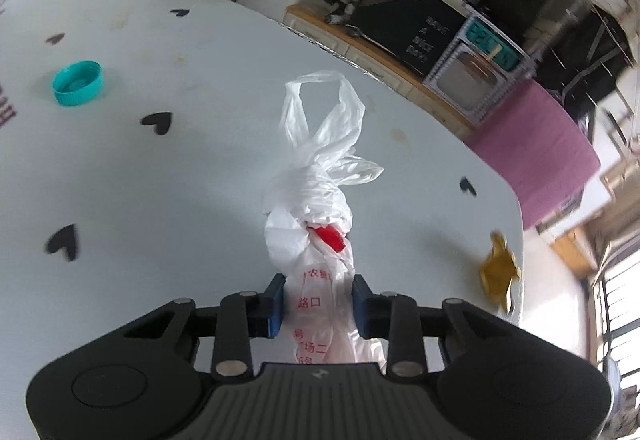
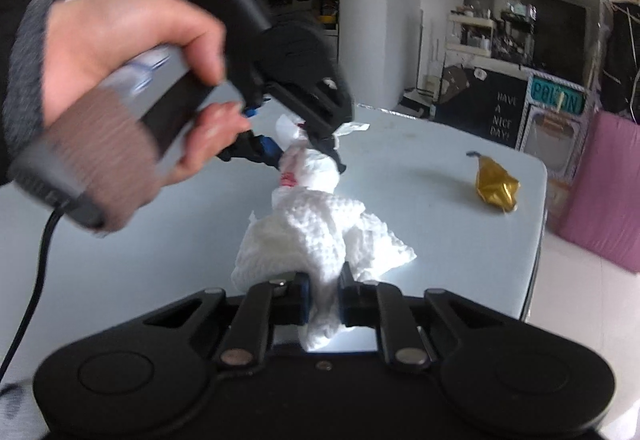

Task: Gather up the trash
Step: 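Close the right tool on the white tissue while the left tool grasps the white plastic bag, then carry the bag with the left tool while the right tool carries the tissue to the wastebasket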

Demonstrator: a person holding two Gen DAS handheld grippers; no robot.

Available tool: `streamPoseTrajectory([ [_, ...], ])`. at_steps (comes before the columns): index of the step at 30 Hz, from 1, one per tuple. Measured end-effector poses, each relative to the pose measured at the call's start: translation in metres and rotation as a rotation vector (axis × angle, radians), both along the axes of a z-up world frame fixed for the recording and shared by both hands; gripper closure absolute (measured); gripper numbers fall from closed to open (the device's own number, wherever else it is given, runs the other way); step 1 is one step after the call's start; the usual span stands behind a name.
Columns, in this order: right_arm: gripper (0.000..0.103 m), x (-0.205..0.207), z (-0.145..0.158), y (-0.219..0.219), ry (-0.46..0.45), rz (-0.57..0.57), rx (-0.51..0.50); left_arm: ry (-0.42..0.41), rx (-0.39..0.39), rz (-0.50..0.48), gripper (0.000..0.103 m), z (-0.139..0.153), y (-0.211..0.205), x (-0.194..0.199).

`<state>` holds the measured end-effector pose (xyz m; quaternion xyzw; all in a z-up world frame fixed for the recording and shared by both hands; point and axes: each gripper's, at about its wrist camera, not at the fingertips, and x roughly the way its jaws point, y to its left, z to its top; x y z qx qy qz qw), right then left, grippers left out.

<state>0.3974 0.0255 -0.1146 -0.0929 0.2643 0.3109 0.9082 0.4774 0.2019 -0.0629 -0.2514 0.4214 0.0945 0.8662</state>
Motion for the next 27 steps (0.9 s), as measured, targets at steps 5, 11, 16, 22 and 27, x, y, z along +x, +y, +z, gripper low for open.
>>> streamPoseTrajectory([
  [5, 0.093, -0.021, 0.008, -0.005, 0.063, -0.028, -0.005, -0.046, 0.080, -0.055, 0.070, 0.006, -0.002, -0.042],
  [11, 0.094, -0.046, 0.024, -0.015, 0.144, -0.115, -0.010, -0.100, 0.134, -0.098, 0.071, 0.022, -0.003, -0.097],
  [16, 0.094, -0.070, 0.047, -0.029, 0.141, -0.159, 0.030, -0.142, 0.172, -0.126, 0.071, 0.036, -0.014, -0.139],
  [22, 0.094, -0.101, 0.073, -0.047, 0.116, -0.184, 0.048, -0.193, 0.210, -0.161, 0.071, 0.053, -0.030, -0.187],
  [27, 0.094, -0.124, 0.089, -0.067, 0.093, -0.212, 0.079, -0.232, 0.248, -0.194, 0.071, 0.065, -0.047, -0.222],
])
